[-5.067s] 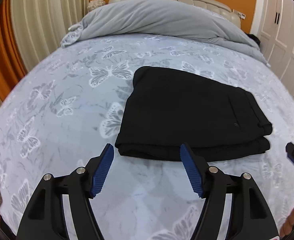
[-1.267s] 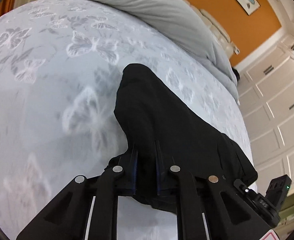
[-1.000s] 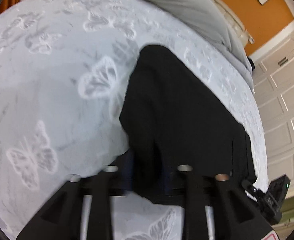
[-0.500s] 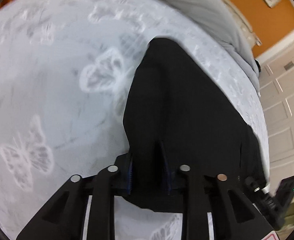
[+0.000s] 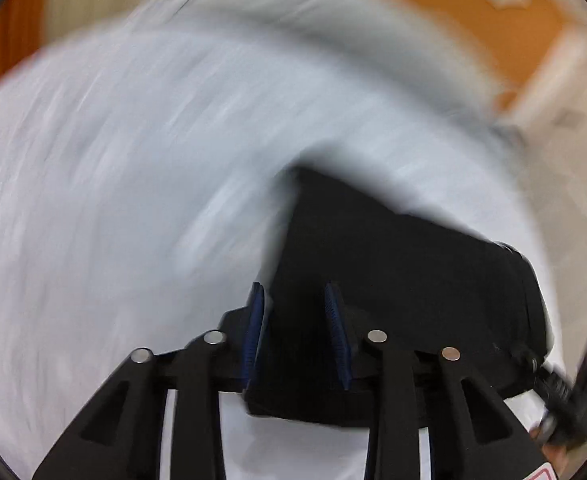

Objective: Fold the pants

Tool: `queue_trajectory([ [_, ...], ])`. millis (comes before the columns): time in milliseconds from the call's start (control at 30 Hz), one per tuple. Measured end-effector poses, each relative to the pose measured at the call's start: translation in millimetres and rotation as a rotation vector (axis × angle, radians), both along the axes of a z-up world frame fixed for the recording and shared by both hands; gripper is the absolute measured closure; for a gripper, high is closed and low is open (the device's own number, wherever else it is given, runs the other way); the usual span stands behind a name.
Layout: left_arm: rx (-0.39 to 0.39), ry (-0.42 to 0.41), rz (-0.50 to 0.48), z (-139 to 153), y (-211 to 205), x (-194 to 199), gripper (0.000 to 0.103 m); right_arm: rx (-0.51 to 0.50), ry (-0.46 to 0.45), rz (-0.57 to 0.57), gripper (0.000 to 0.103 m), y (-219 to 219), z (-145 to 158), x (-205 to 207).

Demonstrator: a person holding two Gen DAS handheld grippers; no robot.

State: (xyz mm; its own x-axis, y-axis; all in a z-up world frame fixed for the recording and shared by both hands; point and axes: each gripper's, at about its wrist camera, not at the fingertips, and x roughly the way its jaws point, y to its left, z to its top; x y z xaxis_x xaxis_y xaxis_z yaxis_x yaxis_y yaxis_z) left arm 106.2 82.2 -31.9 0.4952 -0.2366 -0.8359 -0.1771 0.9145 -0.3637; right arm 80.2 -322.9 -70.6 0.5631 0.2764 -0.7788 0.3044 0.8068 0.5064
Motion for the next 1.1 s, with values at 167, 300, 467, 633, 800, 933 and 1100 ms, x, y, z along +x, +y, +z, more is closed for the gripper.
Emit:
queue_trajectory([
  [167,-0.051,-0.17,-0.005,47.5,-9.7,-27.4,0.043,-0.27,-0.29,-0.034,0.046,23.0,88.8,-33.7],
  [300,0.242,-0.335,-0.139,77.5,-67.9,-60.1,0.031,-0.478,-0.391,0.021,0.02,79.5,115.5,-51.1],
  [467,0.357,-0.3,-0.242,67.6,-104.4,-66.0,0.031,-0.516,-0.265,0.131,0.019,103.2,93.4,-50.1],
  [633,0.384,-0.327,-0.262,69.5,-106.3,-89.9,0.031,-0.514,-0.282,0.114,0.017,101.0,102.7,-96.5],
  [800,0.426,-0.352,-0.269,73.4,-106.8,-113.4,0.028,-0.492,-0.246,0.08,0.015,91.1,97.9,-122.6],
  [933,0.454,-0.382,-0.253,76.2,-101.8,-131.5,0.027,-0.458,-0.223,0.069,0.015,89.1,92.5,-136.7],
  [1100,0.45,-0.382,-0.248,73.3,-95.0,-148.9,0.026,-0.486,-0.234,0.076,0.015,96.6,96.8,-144.6],
])
